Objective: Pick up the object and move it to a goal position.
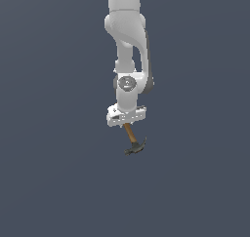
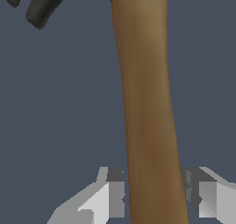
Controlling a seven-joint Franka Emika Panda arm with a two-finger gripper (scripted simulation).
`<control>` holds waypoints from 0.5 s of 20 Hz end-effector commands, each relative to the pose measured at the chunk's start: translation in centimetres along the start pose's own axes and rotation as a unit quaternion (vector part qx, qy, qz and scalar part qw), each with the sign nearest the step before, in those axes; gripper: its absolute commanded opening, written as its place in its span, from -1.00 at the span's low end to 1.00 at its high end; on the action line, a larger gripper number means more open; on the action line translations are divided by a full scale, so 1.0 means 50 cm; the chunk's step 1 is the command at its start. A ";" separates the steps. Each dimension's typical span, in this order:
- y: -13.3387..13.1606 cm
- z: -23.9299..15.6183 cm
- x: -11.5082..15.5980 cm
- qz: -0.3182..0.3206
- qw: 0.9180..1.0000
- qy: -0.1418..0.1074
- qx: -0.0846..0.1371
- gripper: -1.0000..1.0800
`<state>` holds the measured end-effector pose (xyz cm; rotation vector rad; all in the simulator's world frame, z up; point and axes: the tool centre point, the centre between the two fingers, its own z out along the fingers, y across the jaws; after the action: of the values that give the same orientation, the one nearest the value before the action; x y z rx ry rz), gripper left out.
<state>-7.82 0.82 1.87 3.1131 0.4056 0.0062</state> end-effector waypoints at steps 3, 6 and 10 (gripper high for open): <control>0.001 -0.002 -0.001 0.001 1.000 0.000 0.000 -1.00; -0.002 -0.012 -0.001 0.000 1.000 0.000 0.000 -1.00; -0.011 -0.040 -0.003 0.000 1.000 -0.001 0.000 -1.00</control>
<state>-8.19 1.13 3.15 3.1136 0.4046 -0.0017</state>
